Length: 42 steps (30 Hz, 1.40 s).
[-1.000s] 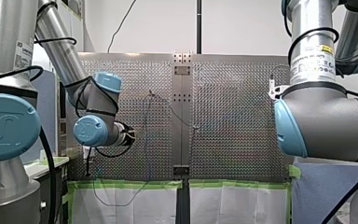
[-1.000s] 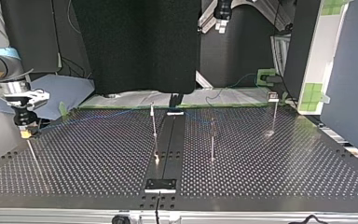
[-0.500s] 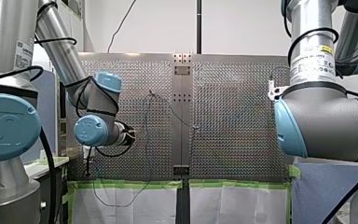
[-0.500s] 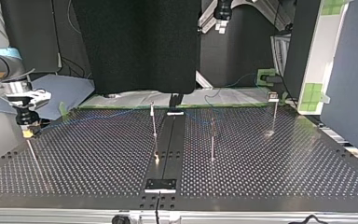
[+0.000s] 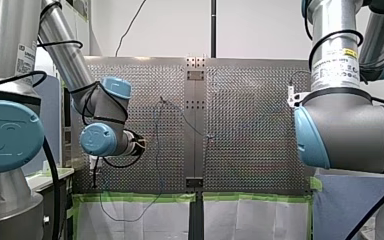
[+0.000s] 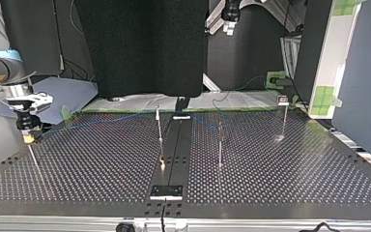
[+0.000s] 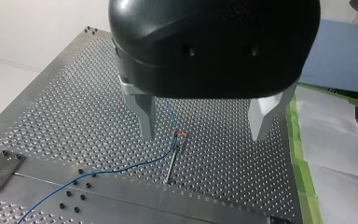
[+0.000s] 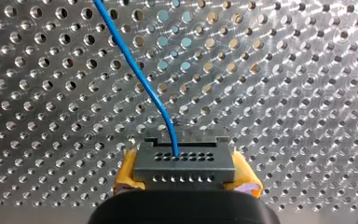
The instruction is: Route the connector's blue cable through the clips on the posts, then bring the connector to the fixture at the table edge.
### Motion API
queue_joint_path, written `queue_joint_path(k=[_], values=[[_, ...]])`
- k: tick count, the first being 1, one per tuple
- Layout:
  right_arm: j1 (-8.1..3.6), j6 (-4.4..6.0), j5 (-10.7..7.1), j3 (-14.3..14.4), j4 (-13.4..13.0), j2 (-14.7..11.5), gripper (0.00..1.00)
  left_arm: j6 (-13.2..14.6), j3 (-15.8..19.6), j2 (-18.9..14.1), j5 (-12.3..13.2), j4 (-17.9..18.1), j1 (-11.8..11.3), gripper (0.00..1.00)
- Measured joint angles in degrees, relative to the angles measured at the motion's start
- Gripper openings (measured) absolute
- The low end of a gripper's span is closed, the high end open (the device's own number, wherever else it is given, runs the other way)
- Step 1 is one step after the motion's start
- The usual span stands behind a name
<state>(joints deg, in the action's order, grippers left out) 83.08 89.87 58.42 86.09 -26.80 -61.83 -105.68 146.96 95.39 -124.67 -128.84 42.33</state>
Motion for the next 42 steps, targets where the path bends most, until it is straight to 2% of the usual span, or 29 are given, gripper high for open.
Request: queue_joint_path(k=[35,42], values=[[0.37,0.06,0.04,-1.0,0.0,0.7,0.0,0.0,-0.1,0.0,0.0,-0.1,0.0,0.98],[0.52,-0.44,0.33,-1.2,0.0,0.8,0.0,0.0,-0.1,0.0,0.0,-0.1,0.0,0.98]])
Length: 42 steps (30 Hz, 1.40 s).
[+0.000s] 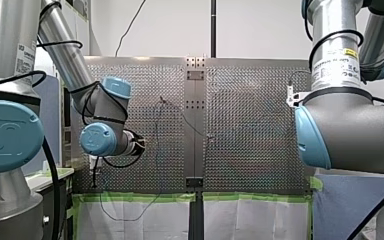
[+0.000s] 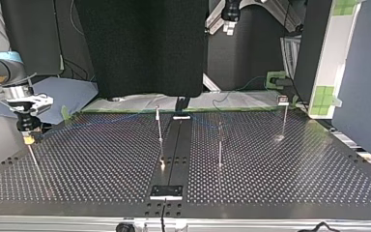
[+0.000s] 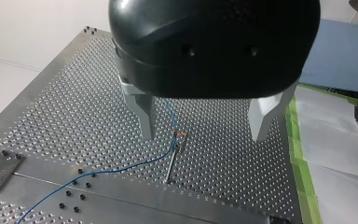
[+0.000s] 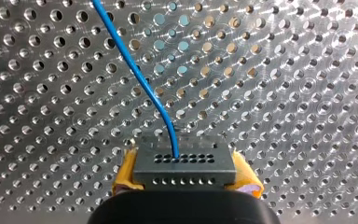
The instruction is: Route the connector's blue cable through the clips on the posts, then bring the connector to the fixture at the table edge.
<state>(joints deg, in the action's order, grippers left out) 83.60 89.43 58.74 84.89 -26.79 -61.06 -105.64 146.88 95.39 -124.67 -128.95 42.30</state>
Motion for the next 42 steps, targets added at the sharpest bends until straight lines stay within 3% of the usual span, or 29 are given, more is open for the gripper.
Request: queue_joint_path(k=[6,8,9,10,11,13,14,16,19,24,28,36,42], values=[[0.07,-0.57,0.68,0.0,0.0,0.0,0.0,0.0,0.0,0.0,0.0,0.0,0.0,0.98],[0.09,-0.62,0.88,0.0,-0.1,0.1,0.05,0.0,0.0,0.0,0.0,0.0,0.0,0.98],[0.1,-0.66,1.0,0.0,-0.1,0.1,0.2,0.0,0.0,0.0,0.0,-0.1,0.0,0.98],[0.12,-0.76,1.19,0.0,-0.2,0.1,0.42,0.0,0.0,0.0,0.0,-0.1,0.0,0.98],[0.15,-0.85,1.37,0.1,-0.2,0.1,0.42,0.0,0.0,0.0,0.0,-0.1,0.0,0.98],[0.23,-1.02,1.73,0.1,-0.2,0.1,0.73,0.0,0.0,0.0,0.0,-0.1,0.0,0.98],[0.26,-1.08,1.84,0.1,-0.2,0.1,0.73,0.0,0.0,0.0,0.0,-0.1,0.0,0.98],[0.23,-1.1,1.89,0.1,-0.3,0.1,0.83,0.0,0.0,0.0,0.0,-0.1,0.0,0.98],[-0.81,0.14,0.01,0.0,0.2,0.1,0.83,0.0,0.0,0.0,0.0,-0.1,0.0,0.98],[-0.83,0.14,-0.02,0.0,0.3,0.1,0.85,0.1,0.0,0.0,0.0,-0.1,0.0,0.98],[-0.83,0.15,-0.02,0.0,0.3,0.1,0.94,0.2,0.0,0.0,0.0,-0.1,0.0,0.98],[-0.84,0.14,-0.02,0.0,0.3,0.1,0.94,0.3,-0.1,0.0,0.0,-0.2,-0.1,0.98],[-0.84,0.14,-0.02,0.0,0.2,0.1,1.0,0.3,-0.1,0.0,0.0,-0.2,-0.2,0.98]])
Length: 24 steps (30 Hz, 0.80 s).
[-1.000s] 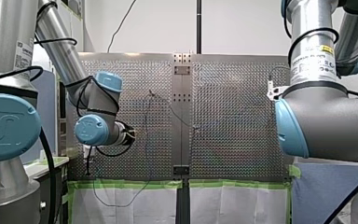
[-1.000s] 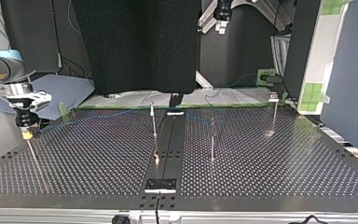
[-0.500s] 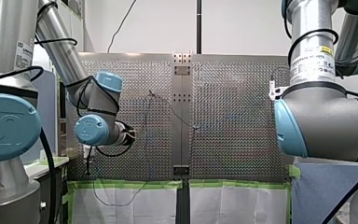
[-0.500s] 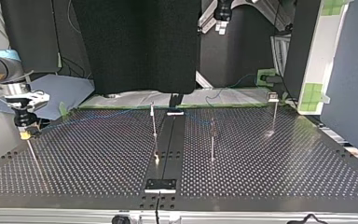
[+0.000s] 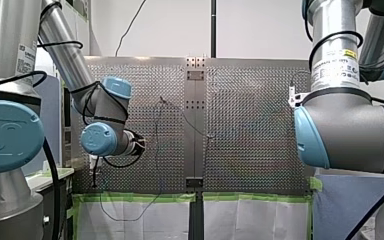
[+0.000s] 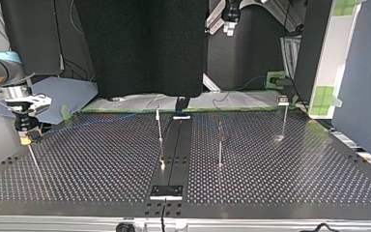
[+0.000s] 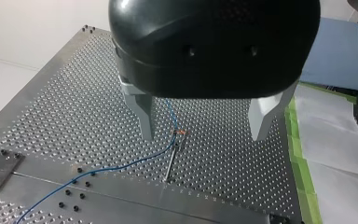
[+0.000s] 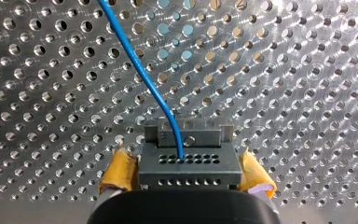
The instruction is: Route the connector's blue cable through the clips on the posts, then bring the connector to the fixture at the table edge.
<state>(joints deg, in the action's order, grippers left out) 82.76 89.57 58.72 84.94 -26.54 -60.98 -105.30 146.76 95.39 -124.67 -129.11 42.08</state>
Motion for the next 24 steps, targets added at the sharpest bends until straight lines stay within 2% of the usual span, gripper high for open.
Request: queue_joint_path(k=[24], values=[[0.0,0.0,0.0,0.0,0.0,0.0,1.0,0.0,-0.6,0.0,0.3,-0.1,-0.6,0.98]])
